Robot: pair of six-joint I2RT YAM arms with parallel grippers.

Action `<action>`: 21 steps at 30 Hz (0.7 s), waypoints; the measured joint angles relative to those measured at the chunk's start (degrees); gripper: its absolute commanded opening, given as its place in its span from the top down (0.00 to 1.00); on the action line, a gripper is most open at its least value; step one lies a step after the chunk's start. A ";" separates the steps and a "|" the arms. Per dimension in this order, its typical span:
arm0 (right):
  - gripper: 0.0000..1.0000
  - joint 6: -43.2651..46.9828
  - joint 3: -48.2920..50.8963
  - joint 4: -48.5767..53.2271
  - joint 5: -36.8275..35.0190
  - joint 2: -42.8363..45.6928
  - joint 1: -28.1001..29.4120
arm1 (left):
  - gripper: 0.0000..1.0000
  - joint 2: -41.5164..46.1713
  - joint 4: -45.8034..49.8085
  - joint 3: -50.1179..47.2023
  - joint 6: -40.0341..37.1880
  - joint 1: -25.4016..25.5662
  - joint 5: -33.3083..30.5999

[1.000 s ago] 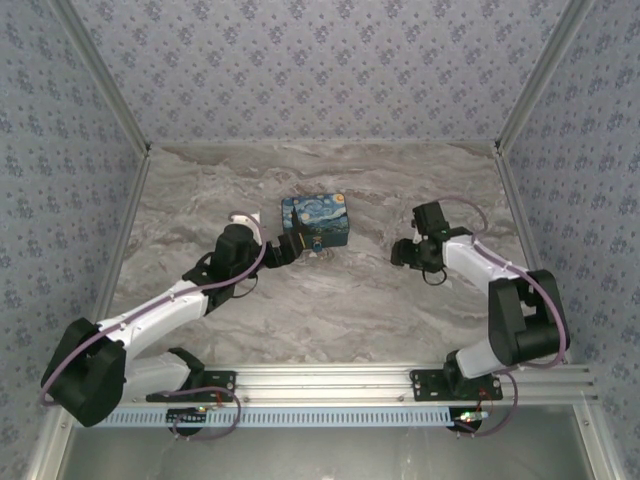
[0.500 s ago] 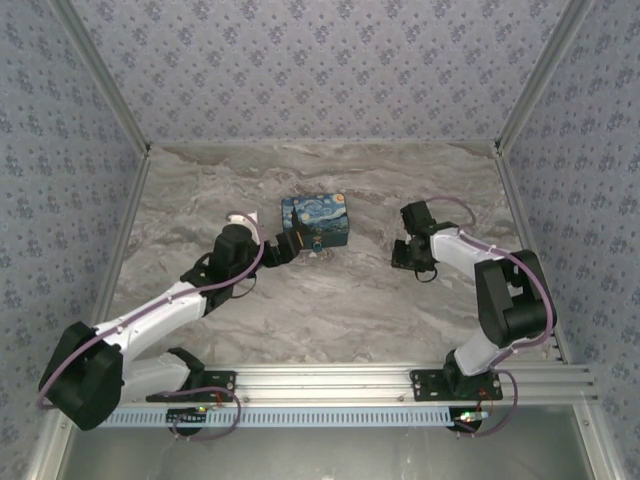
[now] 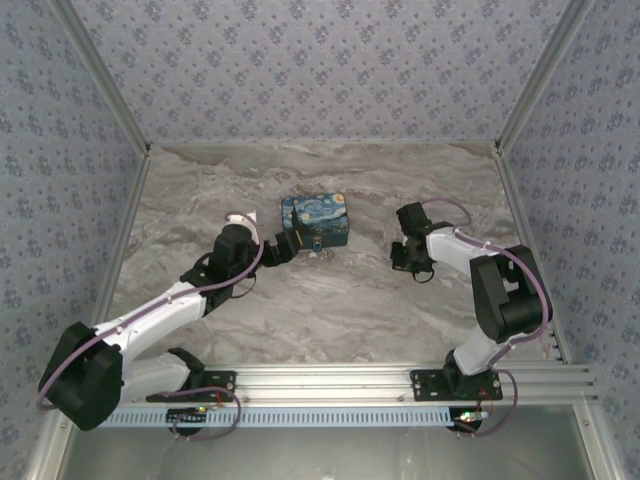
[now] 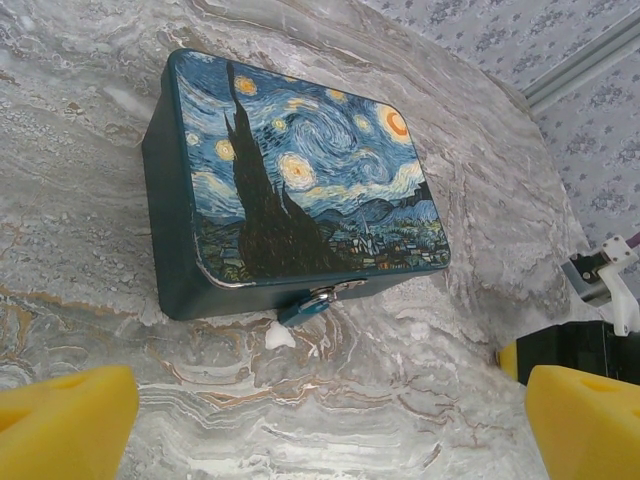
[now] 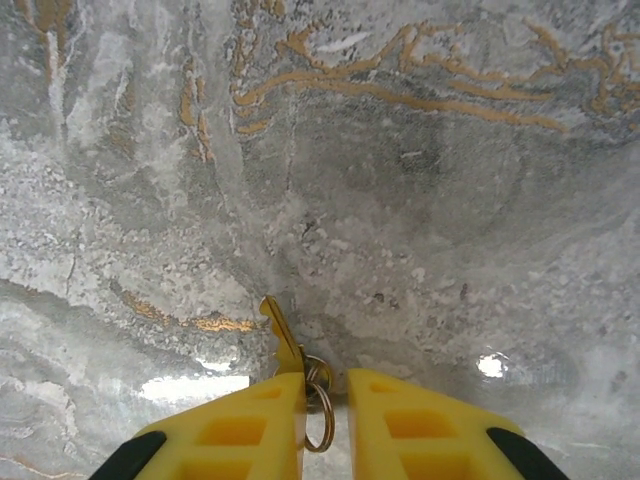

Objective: Unlock the padlock with the key

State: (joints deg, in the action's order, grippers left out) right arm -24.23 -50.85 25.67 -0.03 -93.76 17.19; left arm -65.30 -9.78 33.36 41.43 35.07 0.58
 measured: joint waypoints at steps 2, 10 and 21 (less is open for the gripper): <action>0.85 -0.02 0.00 -0.09 -0.11 -0.07 0.00 | 0.00 0.00 0.55 0.00 -0.02 0.00 -0.02; 1.00 -0.61 0.11 -3.15 2.19 -0.17 0.11 | 0.01 0.00 1.70 0.00 -0.44 0.00 -0.04; 1.00 -3.89 9.66 -13.75 12.07 9.09 -1.31 | 0.01 2.10 3.56 1.25 -0.13 -0.02 0.00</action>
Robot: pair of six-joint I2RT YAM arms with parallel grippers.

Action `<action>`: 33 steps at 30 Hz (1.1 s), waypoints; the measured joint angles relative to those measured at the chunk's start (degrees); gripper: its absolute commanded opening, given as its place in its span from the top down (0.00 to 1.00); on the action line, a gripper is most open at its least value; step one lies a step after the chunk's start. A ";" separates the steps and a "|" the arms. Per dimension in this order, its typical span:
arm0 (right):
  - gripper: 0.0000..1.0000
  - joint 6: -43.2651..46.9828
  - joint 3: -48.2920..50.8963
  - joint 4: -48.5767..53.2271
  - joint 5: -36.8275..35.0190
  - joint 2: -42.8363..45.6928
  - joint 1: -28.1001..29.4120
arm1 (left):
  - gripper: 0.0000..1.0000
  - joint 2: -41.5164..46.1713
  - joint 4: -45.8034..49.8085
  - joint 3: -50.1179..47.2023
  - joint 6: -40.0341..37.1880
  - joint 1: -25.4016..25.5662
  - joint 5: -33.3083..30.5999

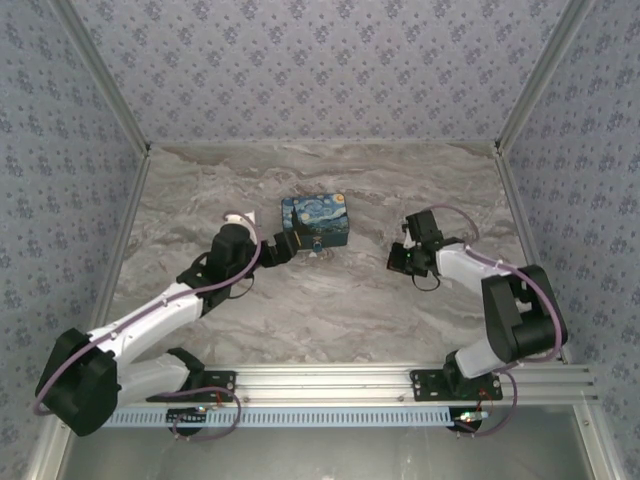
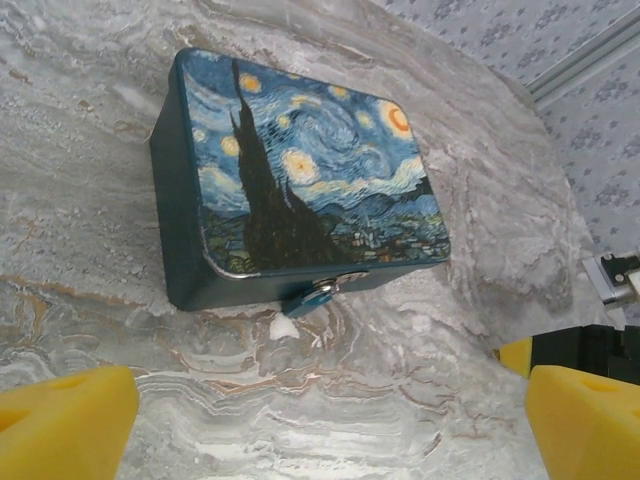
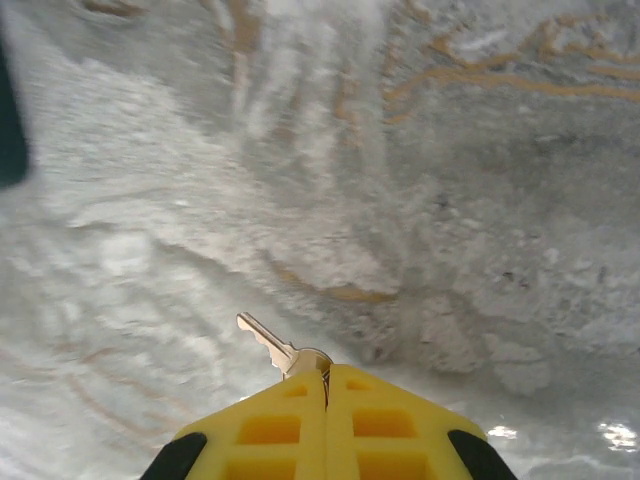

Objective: Unlock the padlock with the key

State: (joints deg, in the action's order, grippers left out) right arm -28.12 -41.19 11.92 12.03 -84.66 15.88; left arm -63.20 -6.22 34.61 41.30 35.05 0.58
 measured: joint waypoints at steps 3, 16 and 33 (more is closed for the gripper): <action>1.00 -2.40 2.32 -5.05 3.08 4.13 0.02 | 0.02 0.11 0.07 1.22 1.07 0.00 0.68; 1.00 -14.49 8.17 -24.72 5.38 20.79 9.51 | 0.34 -10.34 -6.69 10.93 7.87 1.68 12.66; 1.00 -17.57 8.22 -28.89 4.04 23.71 15.69 | 0.54 -21.57 -13.11 19.26 10.01 7.72 15.54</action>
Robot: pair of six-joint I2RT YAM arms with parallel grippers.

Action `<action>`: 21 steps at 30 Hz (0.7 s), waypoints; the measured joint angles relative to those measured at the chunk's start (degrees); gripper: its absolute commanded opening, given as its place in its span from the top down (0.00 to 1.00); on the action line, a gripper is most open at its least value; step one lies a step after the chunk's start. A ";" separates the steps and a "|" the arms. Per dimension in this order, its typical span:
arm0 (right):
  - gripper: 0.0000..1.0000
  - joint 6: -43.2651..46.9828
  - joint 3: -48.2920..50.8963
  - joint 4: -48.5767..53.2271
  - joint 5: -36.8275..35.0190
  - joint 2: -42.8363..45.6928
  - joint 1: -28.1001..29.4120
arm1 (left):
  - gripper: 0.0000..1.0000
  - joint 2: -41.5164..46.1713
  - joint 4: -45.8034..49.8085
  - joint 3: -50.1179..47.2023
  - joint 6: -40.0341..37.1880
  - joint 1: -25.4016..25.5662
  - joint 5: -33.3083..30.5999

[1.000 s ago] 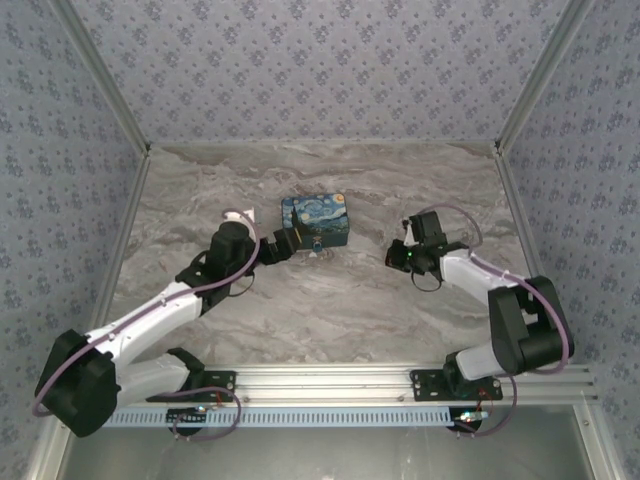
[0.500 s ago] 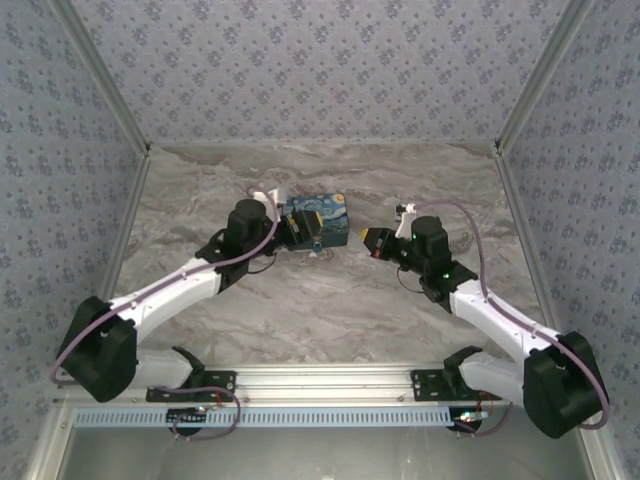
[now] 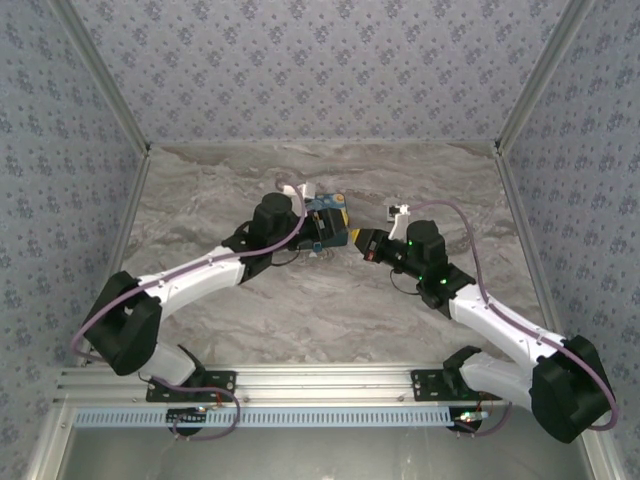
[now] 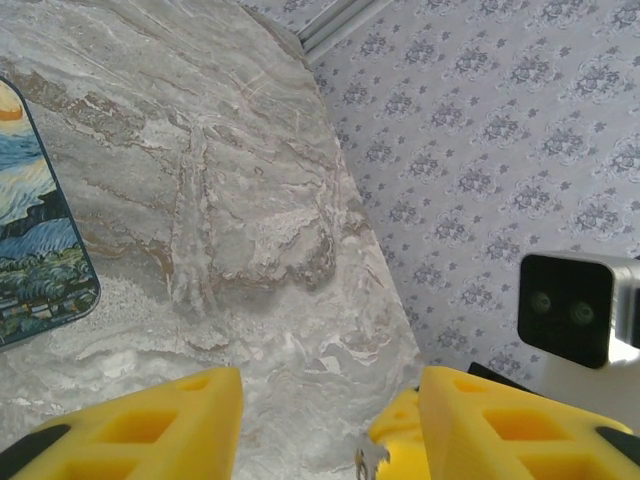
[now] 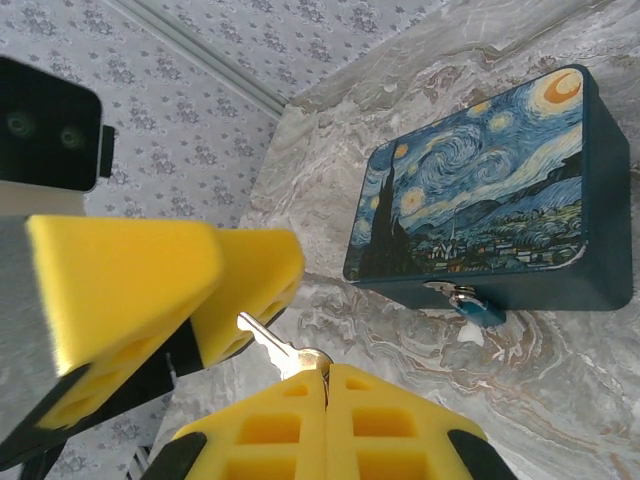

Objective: Unlock the padlock with the key

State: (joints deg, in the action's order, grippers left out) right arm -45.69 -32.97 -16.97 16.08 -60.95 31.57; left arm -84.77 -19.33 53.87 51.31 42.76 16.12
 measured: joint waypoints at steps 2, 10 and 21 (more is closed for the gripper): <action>1.00 0.00 0.00 0.00 -0.20 0.13 0.15 | 0.58 -0.79 -0.20 0.48 0.24 0.11 0.02; 1.00 0.00 0.00 0.00 -0.44 0.33 0.42 | 0.73 -1.70 -0.22 1.57 0.33 0.90 0.26; 1.00 -0.22 0.00 0.00 -0.85 0.44 0.46 | 0.93 -1.70 -0.11 1.97 -0.50 1.14 0.83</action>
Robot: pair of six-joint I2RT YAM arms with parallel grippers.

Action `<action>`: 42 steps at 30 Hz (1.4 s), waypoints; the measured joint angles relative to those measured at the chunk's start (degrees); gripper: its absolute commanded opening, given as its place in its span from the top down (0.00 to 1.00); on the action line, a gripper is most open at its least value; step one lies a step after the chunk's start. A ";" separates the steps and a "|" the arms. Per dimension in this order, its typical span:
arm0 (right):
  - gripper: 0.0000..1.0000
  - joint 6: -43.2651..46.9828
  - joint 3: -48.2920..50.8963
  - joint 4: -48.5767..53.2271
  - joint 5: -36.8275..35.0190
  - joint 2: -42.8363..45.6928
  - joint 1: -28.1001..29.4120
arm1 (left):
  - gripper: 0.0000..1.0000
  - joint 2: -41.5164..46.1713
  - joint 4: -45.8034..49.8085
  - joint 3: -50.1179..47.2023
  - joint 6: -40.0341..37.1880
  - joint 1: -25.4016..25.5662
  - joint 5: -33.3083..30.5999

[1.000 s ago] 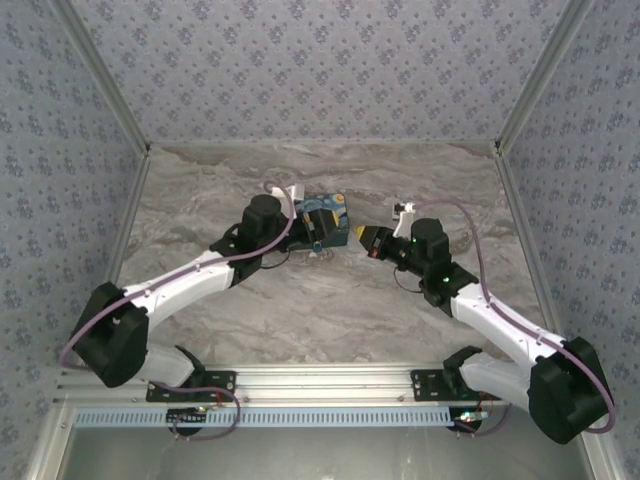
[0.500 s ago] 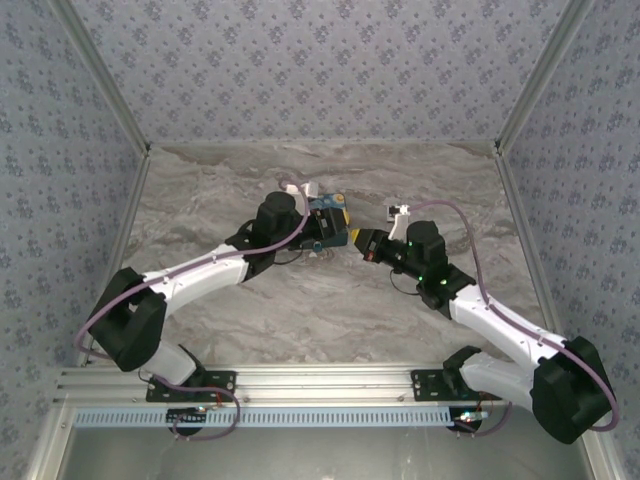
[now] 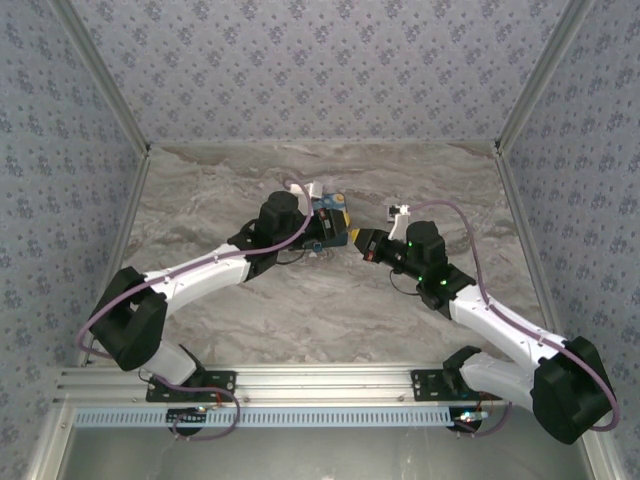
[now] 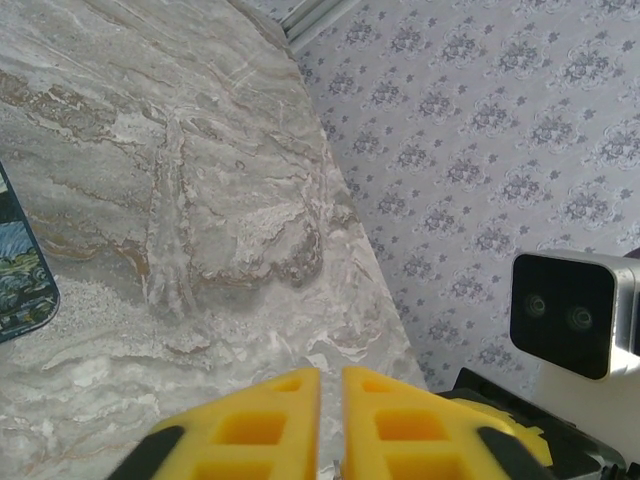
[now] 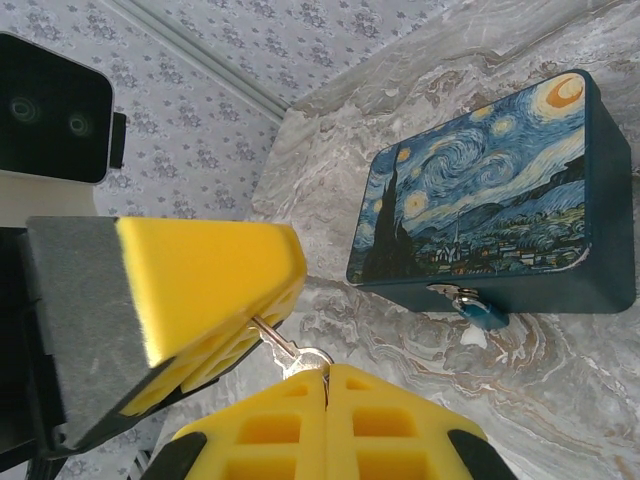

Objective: Unlock the padlock with the key

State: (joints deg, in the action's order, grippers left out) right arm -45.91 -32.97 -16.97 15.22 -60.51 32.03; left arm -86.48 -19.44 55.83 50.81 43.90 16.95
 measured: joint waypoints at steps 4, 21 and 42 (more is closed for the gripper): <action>0.99 -0.02 -0.04 -0.02 0.13 0.00 0.00 | 1.00 0.02 1.36 0.90 -1.62 0.00 0.02; 0.34 4.33 1.42 -9.88 23.52 2.25 -11.52 | 1.00 11.74 10.67 1.44 -16.33 -3.04 4.24; 0.56 11.50 -3.89 -12.02 31.15 -2.71 -2.99 | 1.00 14.45 9.64 1.29 -21.16 -3.04 13.68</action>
State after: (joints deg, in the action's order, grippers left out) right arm -34.41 -36.86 -28.99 46.37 -63.22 29.04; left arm -72.03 -9.80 57.12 29.65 40.86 30.63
